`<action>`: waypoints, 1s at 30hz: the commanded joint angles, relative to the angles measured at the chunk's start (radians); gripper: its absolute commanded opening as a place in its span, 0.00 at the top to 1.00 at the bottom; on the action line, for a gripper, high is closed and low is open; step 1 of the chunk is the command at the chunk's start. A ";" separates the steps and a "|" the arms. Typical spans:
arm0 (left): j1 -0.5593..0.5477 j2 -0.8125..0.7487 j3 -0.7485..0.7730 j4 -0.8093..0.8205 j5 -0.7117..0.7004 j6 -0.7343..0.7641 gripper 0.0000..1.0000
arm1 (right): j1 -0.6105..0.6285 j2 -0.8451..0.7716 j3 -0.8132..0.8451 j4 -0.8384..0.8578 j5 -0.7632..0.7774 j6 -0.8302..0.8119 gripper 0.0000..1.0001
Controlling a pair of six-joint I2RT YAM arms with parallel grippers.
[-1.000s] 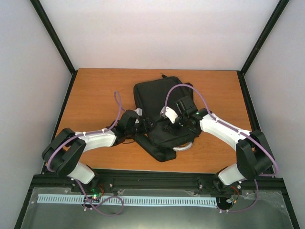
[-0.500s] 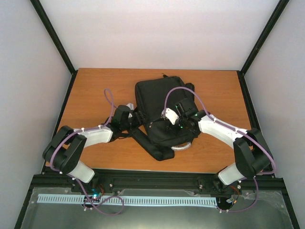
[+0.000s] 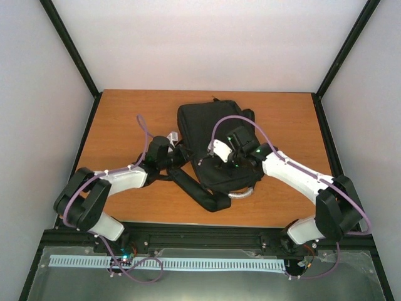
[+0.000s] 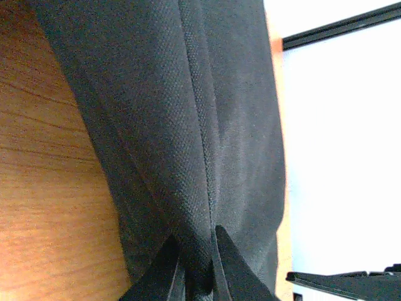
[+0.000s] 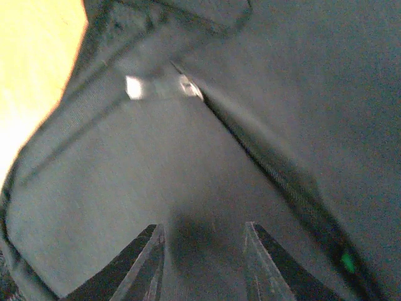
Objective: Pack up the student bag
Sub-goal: Zip the student bag at the center of the board.
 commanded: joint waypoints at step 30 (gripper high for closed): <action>-0.079 -0.284 -0.023 -0.079 -0.042 0.026 0.99 | 0.300 0.028 0.136 0.139 0.399 -0.087 0.68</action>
